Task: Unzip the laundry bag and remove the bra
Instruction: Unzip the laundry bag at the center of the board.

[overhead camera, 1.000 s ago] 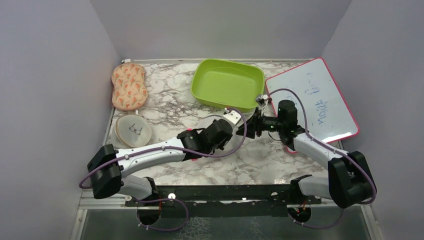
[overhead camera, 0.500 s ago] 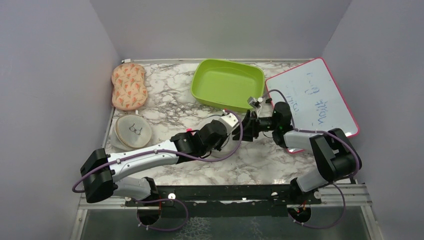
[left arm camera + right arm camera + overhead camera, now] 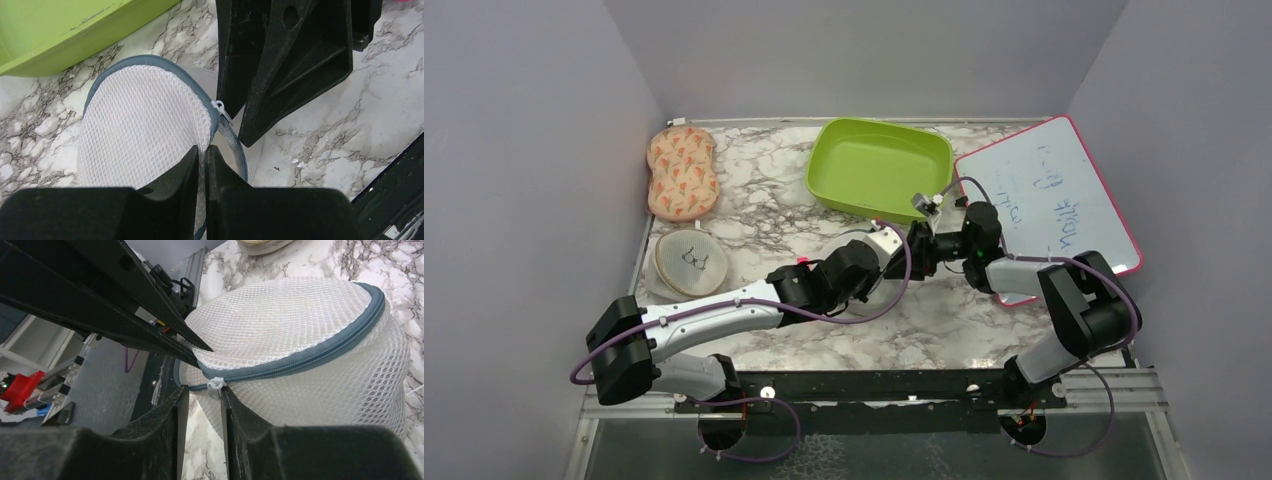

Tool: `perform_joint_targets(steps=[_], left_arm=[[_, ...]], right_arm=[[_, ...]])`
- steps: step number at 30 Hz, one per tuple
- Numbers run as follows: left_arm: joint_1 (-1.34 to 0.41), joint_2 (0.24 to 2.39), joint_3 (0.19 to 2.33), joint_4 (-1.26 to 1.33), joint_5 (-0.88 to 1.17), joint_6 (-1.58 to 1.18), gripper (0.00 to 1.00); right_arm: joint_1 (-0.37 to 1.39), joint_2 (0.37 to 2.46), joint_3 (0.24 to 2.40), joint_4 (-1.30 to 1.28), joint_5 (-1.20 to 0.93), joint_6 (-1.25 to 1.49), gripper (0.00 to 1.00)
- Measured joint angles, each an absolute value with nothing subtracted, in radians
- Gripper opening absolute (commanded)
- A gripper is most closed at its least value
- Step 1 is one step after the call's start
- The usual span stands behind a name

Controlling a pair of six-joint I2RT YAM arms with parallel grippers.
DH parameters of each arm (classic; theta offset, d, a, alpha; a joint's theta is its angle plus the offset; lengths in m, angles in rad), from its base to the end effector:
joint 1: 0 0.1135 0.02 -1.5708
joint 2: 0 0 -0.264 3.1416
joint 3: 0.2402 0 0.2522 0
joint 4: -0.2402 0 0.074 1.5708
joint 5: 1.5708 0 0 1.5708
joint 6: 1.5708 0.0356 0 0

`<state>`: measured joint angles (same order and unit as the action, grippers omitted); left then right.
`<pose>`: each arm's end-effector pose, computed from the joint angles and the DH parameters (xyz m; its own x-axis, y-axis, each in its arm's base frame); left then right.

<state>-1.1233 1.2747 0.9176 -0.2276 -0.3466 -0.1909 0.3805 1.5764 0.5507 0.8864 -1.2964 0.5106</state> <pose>0.1334 -0.2500 0.2773 -0.3721 0.3629 -0.8543 0.6669 0.7447 0.0259 0.2497 0.1368 0.1875 -0.5942 -0.0950 -0.7987 -0.7970 -0.0642 0.6006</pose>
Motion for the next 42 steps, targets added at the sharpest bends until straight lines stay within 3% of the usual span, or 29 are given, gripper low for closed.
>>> perform_joint_targets(steps=[10,24,28,33,42], left_arm=[[-1.123,1.278,0.918,-0.224,-0.341,-0.187,0.0],[-1.123,1.278,0.918,-0.223,-0.33,-0.188,0.0],[-1.123,1.278,0.918,-0.22,-0.329,-0.188,0.0],[-1.123,1.278,0.918,-0.218,-0.329,-0.188,0.0],[-1.123,1.278,0.918,-0.218,-0.33,-0.141,0.0]], right_arm=[[0.381,1.487,0.568,0.72,-1.246,0.396,0.28],[0.386,1.514,0.571,0.7,-1.22,0.395,0.14],[0.393,1.518,0.571,0.7,-1.21,0.407,0.03],[0.394,1.518,0.573,0.682,-1.189,0.417,0.01],[0.404,1.411,0.642,0.329,-1.026,0.282,0.01]])
